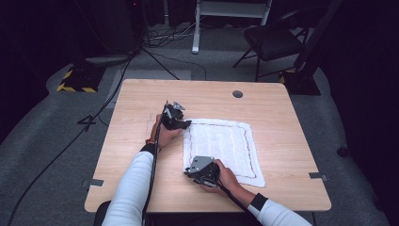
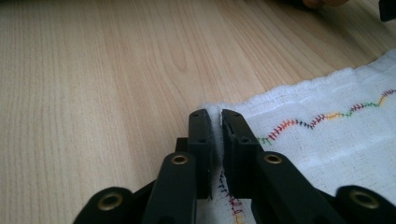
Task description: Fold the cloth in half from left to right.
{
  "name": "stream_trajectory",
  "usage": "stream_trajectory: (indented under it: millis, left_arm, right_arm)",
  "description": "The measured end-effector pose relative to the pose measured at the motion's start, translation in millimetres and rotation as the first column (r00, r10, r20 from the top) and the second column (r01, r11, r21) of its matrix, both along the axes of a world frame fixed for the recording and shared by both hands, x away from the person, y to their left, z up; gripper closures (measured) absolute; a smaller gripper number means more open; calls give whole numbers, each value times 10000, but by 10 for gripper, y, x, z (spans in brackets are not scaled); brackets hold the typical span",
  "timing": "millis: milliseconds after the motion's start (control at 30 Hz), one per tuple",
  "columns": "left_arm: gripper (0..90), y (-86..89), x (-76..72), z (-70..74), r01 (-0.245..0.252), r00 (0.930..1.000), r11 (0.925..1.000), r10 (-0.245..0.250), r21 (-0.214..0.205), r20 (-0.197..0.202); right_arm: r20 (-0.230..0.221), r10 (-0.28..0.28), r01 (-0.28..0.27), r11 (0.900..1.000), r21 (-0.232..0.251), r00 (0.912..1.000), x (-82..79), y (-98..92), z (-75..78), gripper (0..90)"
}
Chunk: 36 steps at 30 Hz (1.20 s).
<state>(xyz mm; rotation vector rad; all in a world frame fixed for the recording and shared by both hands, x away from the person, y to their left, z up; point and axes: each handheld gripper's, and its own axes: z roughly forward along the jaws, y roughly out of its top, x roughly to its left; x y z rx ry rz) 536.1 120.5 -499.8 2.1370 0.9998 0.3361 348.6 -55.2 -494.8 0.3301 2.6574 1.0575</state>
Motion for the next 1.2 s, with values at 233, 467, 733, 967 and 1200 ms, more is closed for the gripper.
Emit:
stream_trajectory:
  millis: [233, 467, 733, 967, 1200]
  left_arm:
    - [810, -16, -32, 10, 490, 9985, 9986, -494, -177, -232]
    - [844, -7, -70, 77, 736, 9972, 9972, -735, 105, -95]
    - [844, 74, -105, 179, 674, 9977, 9976, -672, -174, 112]
    - [843, 235, -142, 297, 516, 9982, 9978, -503, -425, 313]
    - [841, 380, -195, 385, 424, 9980, 9978, -399, -501, 499]
  right_arm:
    - [-39, -45, 45, 10000, 74, 10000, -26, -28, 1, 863]
    - [20, 96, -96, 9997, 222, 10000, -38, -79, 52, 866]
    - [299, 271, -281, 9990, 336, 9992, -72, 24, 149, 868]
    - [749, 339, -374, 9982, 469, 9966, -67, 134, 255, 868]
    - [890, 421, -476, 9971, 598, 9951, -76, 175, 291, 868]
